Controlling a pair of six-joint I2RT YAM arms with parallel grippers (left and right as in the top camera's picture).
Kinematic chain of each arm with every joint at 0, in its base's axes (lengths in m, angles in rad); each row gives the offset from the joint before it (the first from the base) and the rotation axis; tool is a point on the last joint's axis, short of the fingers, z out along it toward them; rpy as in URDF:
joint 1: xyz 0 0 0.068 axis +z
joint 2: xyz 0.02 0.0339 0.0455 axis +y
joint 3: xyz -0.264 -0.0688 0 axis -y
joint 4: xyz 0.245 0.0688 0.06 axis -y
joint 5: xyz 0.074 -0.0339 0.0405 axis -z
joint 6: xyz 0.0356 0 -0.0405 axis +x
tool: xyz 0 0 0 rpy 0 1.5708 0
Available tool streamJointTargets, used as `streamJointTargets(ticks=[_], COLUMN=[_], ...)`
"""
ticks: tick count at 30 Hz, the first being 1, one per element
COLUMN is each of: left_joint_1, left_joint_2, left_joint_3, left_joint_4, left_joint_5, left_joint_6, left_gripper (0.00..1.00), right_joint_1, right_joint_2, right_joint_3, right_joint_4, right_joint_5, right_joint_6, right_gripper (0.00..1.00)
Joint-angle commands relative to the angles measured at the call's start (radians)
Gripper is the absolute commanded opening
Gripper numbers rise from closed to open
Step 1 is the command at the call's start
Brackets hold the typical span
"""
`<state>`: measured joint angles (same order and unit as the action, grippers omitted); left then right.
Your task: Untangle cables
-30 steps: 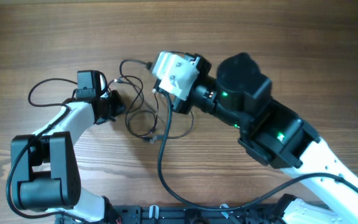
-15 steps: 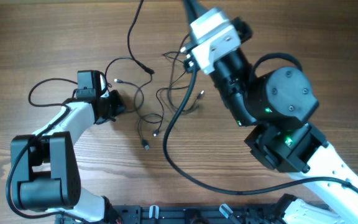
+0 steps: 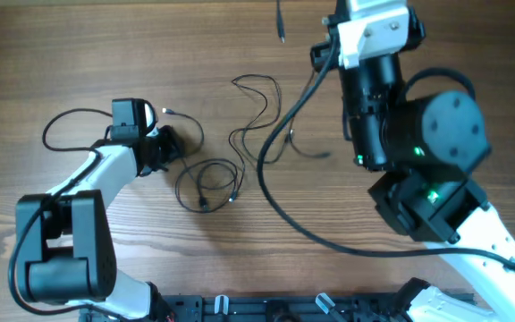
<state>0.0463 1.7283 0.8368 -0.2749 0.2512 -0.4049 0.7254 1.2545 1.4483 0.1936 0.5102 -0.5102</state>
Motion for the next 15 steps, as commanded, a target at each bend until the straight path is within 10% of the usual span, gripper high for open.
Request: streamJointTargets(ticks=[1, 7, 15], left_joint_1=[0.017, 0.017, -0.061], left_joint_2=[0.093, 0.093, 0.093], left_joint_3=[-0.074, -0.054, 0.264], left_joint_4=[-0.042, -0.106, -0.608], left_joint_5=[-0.148, -0.171, -0.536], left_joint_6=[0.002, 0.074, 0.114], left_gripper=[0.83, 0.91, 0.94], right_joint_1=[-0.095, -0.311, -0.481], right_joint_2=[-0.016, -0.016, -0.014], right_joint_3=[0.012, 0.012, 0.012], right_joint_4=[-0.1, -0.419, -0.576], right_joint_5=[0.021, -0.153, -0.445], right_joint_6=[0.142, 0.467, 0.623], right_gripper=[0.04, 0.04, 0.04])
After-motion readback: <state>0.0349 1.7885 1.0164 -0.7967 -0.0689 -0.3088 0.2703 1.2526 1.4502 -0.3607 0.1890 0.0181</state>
